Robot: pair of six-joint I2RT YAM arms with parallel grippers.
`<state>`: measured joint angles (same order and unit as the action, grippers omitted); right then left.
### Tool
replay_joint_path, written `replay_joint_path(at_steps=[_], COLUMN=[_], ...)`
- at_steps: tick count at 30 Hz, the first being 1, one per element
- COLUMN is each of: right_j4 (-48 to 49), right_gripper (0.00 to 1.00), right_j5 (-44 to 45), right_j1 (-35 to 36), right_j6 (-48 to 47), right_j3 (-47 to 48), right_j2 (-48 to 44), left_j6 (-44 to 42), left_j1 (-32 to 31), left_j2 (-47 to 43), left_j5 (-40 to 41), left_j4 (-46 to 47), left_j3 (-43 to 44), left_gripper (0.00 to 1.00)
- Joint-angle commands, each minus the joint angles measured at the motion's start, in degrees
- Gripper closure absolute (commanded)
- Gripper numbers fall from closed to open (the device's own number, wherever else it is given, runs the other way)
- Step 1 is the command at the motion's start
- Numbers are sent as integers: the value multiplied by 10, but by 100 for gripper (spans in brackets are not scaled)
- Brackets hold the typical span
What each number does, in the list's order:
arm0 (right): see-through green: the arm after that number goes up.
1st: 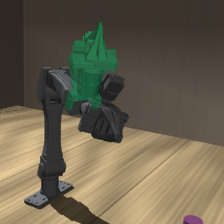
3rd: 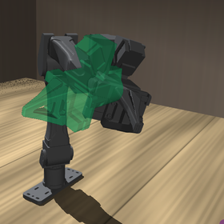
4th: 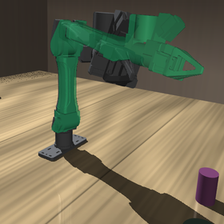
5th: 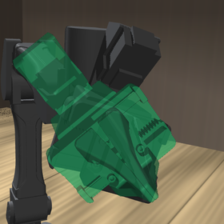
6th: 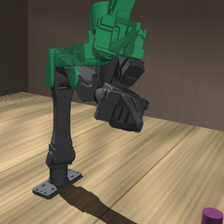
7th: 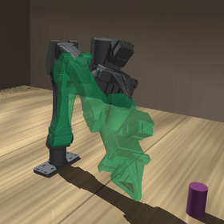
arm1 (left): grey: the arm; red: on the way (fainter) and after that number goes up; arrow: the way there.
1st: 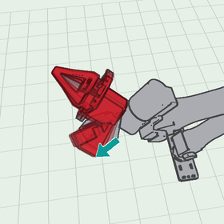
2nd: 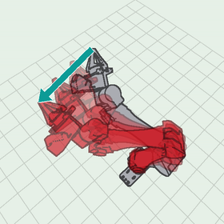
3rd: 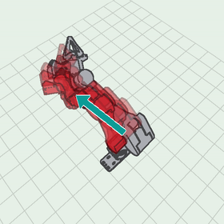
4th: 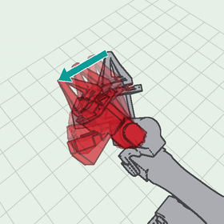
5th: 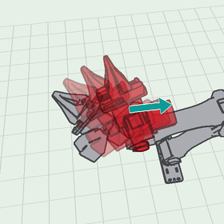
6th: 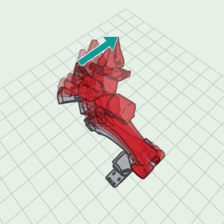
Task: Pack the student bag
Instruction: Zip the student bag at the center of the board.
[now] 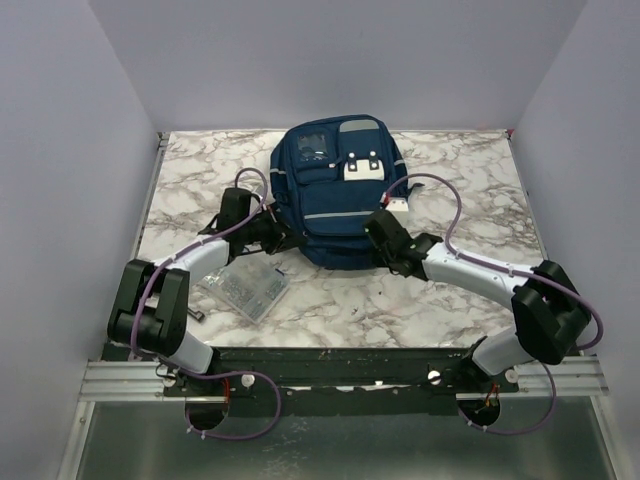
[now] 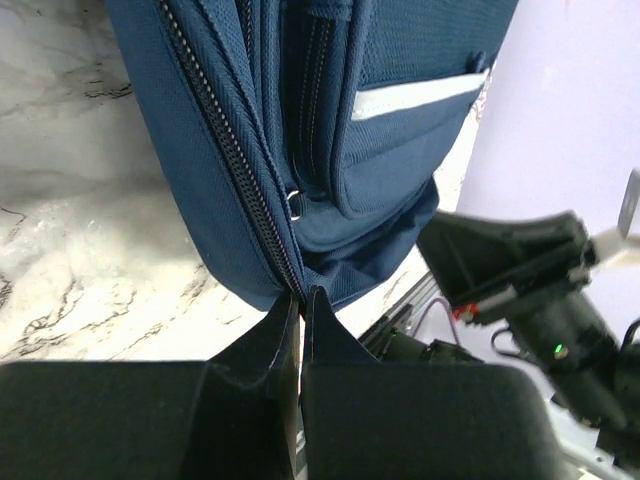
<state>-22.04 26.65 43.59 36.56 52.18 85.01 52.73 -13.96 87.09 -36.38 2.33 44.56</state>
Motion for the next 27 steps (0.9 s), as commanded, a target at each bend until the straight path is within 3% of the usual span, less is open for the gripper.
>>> replay_joint_path(at_steps=[1,3,5,8,10,15,18,21,27], right_j4=[71,160,183,206,191,146,135,114,95], right_gripper=[100,100,100,100,100,100,100,100,100], right_j5=[4,-50,-87,-193,-255,-318,-337,-342,-342], right_j1=[-87,-99,-99,-99,-100,-99,-100,-100,-100], right_j6=[-153,-202,-223,-245,-248,-212,-198,-208,-234], right_j3=[-54,-91,-101,-119,-121,-109,-92,-65,-48], right_j2=[2,-15,-31,-69,-90,-135,-149,-152,-163], left_j6=[-109,-135,-160,-205,-252,-373,-462,-515,-643], left_j1=[26,26,26,22,11,-76,-157,-187,-232], left_j2=[-58,-58,-61,-118,-166,-243,-258,-252,-161], left_j5=[45,22,11,15,38,97,101,77,77], left_j4=[-40,-60,-102,-109,-105,-85,-6,61,28], left_j3=[29,45,67,58,47,36,-4,-40,21], left_gripper=[100,100,100,66,51,30,22,19,24])
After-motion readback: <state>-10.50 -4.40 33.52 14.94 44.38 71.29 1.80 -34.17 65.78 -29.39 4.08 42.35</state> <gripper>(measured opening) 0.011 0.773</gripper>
